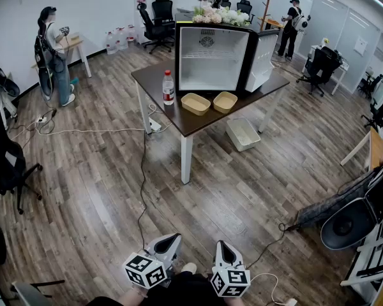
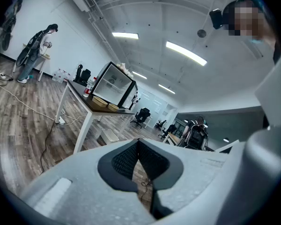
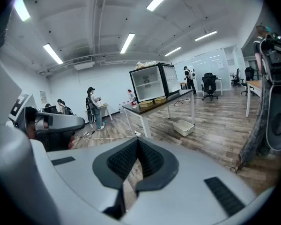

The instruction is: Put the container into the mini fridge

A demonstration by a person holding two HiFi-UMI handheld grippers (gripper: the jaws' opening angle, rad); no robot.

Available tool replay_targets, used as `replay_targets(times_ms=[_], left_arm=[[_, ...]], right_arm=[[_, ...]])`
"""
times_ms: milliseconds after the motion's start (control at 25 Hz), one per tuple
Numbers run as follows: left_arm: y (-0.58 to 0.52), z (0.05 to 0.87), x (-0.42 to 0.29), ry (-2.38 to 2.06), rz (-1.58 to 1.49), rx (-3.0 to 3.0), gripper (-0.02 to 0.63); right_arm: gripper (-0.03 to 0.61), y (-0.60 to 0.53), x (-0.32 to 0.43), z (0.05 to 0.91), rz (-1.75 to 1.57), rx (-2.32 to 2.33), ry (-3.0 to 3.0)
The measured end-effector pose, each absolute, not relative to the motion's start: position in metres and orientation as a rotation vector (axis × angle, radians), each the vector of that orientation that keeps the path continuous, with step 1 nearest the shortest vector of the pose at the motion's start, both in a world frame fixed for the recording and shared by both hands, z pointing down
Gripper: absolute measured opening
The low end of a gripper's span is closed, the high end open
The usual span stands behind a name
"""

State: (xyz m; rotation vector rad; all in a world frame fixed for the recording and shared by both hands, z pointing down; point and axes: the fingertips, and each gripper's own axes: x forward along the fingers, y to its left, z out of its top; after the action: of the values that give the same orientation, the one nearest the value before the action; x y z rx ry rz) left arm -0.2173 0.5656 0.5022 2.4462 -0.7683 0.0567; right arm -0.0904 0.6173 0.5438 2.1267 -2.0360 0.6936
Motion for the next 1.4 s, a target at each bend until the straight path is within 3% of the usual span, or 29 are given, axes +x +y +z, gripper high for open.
replay_targets(times_ms=[720,1400], left_arm=[[0.568,0.497,-0.215,-0.82,0.084,2.551,0.008],[0.439,0.502,-0.176,-0.619,0.11,2.574,0.008]], right_arm=[[0.008,0.613,-0.095,0.538,0.77,2.198,-2.097],[0.008,0.494,-0.073,0.545,0.807,2.265,-2.018]])
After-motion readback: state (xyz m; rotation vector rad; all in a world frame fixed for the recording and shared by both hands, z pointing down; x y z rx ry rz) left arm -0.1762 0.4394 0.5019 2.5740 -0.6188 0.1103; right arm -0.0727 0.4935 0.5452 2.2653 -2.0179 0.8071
